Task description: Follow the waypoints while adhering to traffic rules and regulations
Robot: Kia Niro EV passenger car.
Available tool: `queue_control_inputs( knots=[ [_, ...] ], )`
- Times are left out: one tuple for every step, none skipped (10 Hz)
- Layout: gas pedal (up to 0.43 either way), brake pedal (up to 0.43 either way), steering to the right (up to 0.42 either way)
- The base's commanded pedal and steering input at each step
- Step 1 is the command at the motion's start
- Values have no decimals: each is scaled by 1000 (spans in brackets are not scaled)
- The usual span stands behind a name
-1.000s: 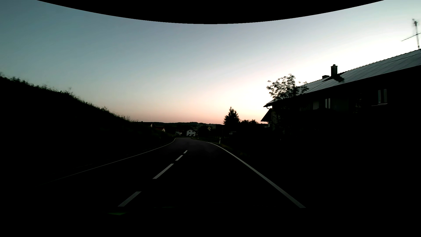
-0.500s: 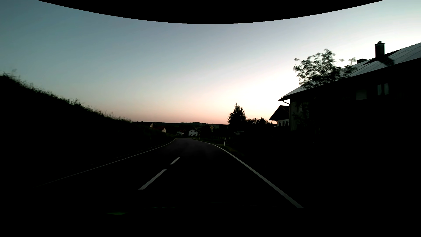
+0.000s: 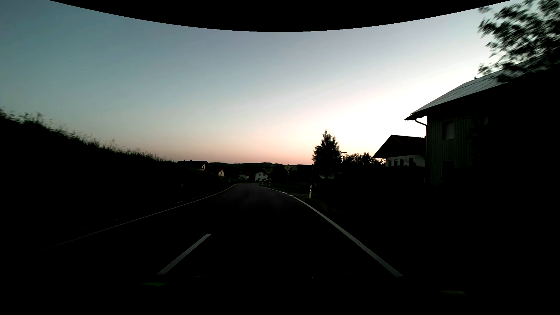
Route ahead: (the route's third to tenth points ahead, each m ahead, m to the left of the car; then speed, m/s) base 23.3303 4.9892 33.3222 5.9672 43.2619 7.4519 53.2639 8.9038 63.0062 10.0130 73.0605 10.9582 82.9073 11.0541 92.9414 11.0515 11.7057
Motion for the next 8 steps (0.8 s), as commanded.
queue_control_inputs(
  knots=[
    [59, 0, -20],
    [59, 0, -20],
    [59, 0, -20],
    [59, 0, -20],
    [59, 0, -20],
    [59, 0, -19],
    [59, 0, -18],
    [59, 0, -17]
  ],
)
